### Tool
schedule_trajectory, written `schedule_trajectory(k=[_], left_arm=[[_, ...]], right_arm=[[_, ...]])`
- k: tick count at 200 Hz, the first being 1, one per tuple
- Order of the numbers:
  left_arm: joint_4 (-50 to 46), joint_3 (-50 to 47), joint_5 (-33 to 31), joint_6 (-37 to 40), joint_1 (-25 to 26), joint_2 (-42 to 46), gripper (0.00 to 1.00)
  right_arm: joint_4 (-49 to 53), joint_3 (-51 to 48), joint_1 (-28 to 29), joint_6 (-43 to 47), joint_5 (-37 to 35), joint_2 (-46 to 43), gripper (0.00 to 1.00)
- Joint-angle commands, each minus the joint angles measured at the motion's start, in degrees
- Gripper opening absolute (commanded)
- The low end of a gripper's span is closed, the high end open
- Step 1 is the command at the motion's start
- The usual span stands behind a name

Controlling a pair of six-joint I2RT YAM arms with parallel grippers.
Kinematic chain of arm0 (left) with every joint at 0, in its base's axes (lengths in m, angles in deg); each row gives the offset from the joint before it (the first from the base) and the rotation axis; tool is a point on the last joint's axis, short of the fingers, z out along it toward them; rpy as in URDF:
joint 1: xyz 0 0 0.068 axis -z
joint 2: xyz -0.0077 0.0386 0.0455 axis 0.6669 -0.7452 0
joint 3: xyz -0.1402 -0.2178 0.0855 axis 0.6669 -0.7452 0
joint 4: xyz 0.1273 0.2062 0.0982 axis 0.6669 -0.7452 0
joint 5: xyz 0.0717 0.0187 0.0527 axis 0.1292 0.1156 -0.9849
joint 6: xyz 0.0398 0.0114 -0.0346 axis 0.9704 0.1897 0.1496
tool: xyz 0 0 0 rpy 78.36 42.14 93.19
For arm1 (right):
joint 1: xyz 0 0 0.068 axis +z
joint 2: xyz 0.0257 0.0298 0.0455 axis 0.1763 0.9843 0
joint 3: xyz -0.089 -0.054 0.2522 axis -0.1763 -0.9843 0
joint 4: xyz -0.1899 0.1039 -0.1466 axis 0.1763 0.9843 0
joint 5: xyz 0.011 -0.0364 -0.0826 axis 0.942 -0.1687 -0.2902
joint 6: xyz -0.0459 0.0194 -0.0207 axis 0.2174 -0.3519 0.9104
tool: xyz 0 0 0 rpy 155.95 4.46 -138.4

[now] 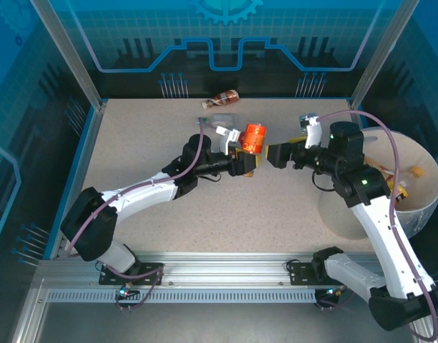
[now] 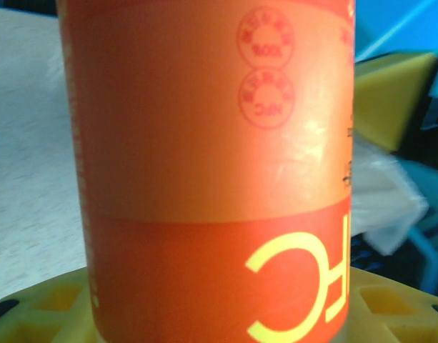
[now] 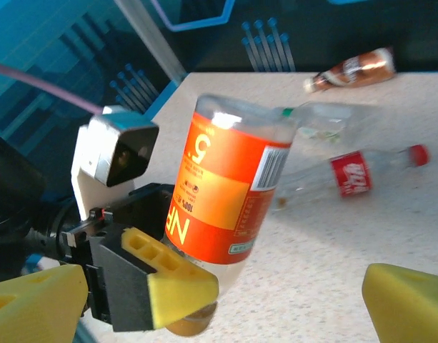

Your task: Put the plastic bottles in the bin

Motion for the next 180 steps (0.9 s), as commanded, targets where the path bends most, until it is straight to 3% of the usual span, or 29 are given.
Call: schedule_trajectory(k=[1,65,97,153,180], left_arm=[[13.45,-1.67,7.16,-6.16,-0.04,1.20,0.46],[18.37,-1.04,11.57,-6.92,1.32,-0.92,0.46],[17.58,-1.38,10.80,-6.30,1.30,-1.12,0.46],[14.47,-0.37,10.95,-4.98,1.33,-1.40,0.47],[11.86,0.10,10.18,-4.48,1.27,-1.36,0.58]], right_arm=[[-6.63,1.20,1.59,-3.73,8.27,1.71,1.00],[-13.80,1.30,4.83,-13.31,0.24,8.06,0.97],[-13.32,3.81,5.92,-14.00,3.50,10.96,0.83],[-11.15,4.55,6.50,-11.44,2.51,10.88,0.53],[-11.16,4.59,6.53,-11.43,0.50,10.80,0.46]])
